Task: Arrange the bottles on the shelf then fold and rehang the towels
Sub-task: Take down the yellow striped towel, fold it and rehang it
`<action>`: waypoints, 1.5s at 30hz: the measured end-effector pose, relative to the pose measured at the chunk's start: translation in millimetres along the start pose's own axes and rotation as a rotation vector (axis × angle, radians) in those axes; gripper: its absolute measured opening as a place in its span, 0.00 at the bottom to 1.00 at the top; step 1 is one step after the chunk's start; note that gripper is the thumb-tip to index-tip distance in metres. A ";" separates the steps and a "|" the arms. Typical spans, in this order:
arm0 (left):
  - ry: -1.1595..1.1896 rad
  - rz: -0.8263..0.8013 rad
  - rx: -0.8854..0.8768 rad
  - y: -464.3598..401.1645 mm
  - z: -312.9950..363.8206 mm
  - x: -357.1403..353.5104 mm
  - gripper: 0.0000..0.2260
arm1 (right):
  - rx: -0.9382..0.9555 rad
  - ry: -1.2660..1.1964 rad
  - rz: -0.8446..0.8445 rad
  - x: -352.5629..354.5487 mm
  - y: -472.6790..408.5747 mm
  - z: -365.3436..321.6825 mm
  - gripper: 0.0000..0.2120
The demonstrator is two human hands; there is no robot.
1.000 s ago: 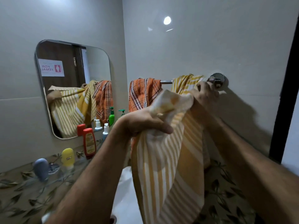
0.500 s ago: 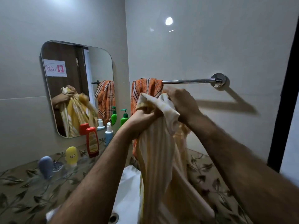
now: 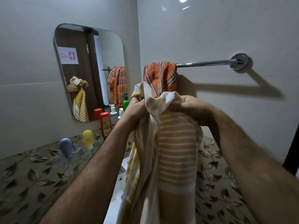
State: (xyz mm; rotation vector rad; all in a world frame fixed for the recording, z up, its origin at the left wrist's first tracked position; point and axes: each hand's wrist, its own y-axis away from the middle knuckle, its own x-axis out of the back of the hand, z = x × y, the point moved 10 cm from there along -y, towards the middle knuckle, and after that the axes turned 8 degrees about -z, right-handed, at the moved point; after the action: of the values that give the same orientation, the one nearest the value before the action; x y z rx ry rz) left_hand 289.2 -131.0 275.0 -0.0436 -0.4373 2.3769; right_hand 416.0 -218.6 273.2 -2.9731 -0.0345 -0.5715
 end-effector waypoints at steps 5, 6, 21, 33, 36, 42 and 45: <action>0.068 0.115 0.066 15.1 -27.7 40.5 0.12 | 0.059 -0.038 0.040 -33.9 -27.7 10.4 0.10; 0.104 0.139 0.083 20.1 -37.0 48.5 0.12 | 0.050 -0.057 0.045 -40.4 -34.8 16.5 0.10; 0.094 0.744 0.012 122.2 -78.0 161.3 0.06 | 0.118 -0.293 -0.238 -143.1 -107.7 35.0 0.08; 0.200 0.924 0.021 183.7 -109.5 154.2 0.19 | 0.056 -0.360 -0.630 -175.6 -142.7 87.6 0.09; 0.110 1.040 0.061 229.4 -119.6 156.0 0.19 | 0.081 -0.383 -0.757 -186.7 -140.5 97.7 0.10; 0.032 1.228 0.165 299.2 -134.7 143.5 0.10 | 0.061 -0.465 -1.074 -220.3 -119.1 104.2 0.12; 0.112 1.287 0.130 316.4 -133.5 139.9 0.17 | 0.028 -0.495 -1.273 -238.9 -99.1 104.1 0.25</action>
State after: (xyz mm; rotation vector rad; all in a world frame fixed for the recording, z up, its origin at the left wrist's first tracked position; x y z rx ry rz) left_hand 0.3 -218.0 59.4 -0.5353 -0.1915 3.6207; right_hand 228.2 -108.4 99.3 -2.5952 -1.9591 0.1460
